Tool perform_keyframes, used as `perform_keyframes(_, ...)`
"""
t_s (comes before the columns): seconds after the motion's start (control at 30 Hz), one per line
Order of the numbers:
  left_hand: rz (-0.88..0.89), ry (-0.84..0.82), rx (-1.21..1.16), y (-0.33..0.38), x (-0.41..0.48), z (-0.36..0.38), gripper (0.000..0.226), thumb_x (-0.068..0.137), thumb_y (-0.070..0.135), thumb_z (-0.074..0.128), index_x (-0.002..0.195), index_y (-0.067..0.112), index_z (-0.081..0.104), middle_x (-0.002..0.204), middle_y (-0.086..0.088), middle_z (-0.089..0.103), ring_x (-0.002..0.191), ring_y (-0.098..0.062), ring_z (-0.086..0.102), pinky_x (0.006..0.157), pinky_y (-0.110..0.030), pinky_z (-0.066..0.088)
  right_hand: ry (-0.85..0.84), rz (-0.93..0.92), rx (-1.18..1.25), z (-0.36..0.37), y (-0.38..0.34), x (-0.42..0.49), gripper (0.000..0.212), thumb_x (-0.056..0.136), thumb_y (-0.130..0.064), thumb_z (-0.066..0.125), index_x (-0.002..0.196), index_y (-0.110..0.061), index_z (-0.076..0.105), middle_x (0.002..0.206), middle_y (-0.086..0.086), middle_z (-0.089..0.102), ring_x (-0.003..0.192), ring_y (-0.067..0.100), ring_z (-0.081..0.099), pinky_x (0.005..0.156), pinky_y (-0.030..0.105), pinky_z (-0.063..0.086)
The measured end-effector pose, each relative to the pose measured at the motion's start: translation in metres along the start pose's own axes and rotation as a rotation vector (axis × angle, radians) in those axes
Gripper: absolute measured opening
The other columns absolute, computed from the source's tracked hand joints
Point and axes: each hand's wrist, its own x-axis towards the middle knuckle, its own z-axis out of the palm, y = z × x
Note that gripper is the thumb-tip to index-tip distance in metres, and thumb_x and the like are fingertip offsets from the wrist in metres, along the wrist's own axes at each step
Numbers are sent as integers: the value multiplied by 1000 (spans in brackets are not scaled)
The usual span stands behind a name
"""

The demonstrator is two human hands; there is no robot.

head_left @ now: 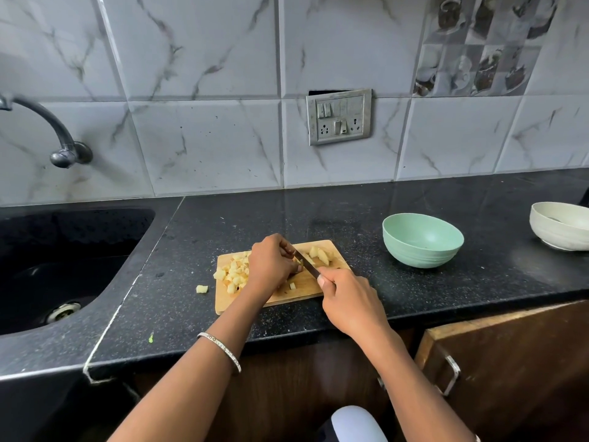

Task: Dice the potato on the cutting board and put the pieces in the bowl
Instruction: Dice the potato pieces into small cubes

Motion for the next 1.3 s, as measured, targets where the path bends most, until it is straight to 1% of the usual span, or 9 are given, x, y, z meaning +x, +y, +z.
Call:
perform_keyframes(0.17,-14,-27,17,2,3,0,33,66,14,89,87,19,65,80,6,71,78,-11,68,74,-33,59,16,-12,-2,-1,0,-1,38,107,-33,41,144,-32,52,135,5,62,124,32,57,94,45,49)
perform_keyframes(0.43,-9,-28,30,2,3,1,30,67,15,88,84,21,64,79,5,71,73,-14,69,73,-39,60,3,-14,-20,-2,1,0,35,107,-33,41,139,-29,56,132,4,64,122,31,58,92,44,50)
perform_keyframes(0.57,-26,-34,30,3,5,2,30,67,14,88,84,20,65,76,6,71,72,-13,69,73,-38,60,-24,-5,-55,-4,0,4,34,107,-32,43,138,-31,57,132,4,63,119,31,58,83,39,47)
perform_keyframes(0.83,-54,-22,53,2,11,2,30,64,18,90,83,21,66,79,5,72,85,-13,68,83,-39,56,-57,28,-63,6,-3,13,37,106,-33,45,141,-32,53,135,7,59,121,33,57,85,39,47)
perform_keyframes(1.03,-82,-31,34,3,12,1,34,64,16,90,87,20,66,78,6,72,84,-12,68,82,-37,57,-62,51,-69,11,-2,14,42,105,-35,45,147,-34,47,139,5,57,123,33,56,89,42,47)
perform_keyframes(1.13,-71,10,84,7,8,2,32,68,15,87,92,18,65,81,5,70,86,-15,67,80,-35,56,-78,84,11,11,3,20,36,102,-37,47,137,-36,58,131,6,62,117,35,58,90,42,49)
perform_keyframes(1.23,-55,33,126,11,5,3,30,70,17,85,92,19,64,90,0,69,88,-20,64,74,-31,53,-75,111,153,10,10,21,25,99,-37,49,109,-26,70,108,1,68,101,33,62,82,42,49)
perform_keyframes(1.27,-51,31,140,12,5,3,29,71,16,84,91,20,64,93,0,69,90,-21,64,73,-30,50,-64,109,187,9,12,21,26,99,-36,50,105,-22,71,104,0,69,99,33,62,85,49,51)
perform_keyframes(1.3,-44,30,152,12,5,4,26,72,15,83,89,21,63,94,-1,69,91,-21,63,72,-30,48,-53,103,206,9,13,19,27,100,-36,50,105,-19,70,106,-2,70,101,32,62,88,41,53)
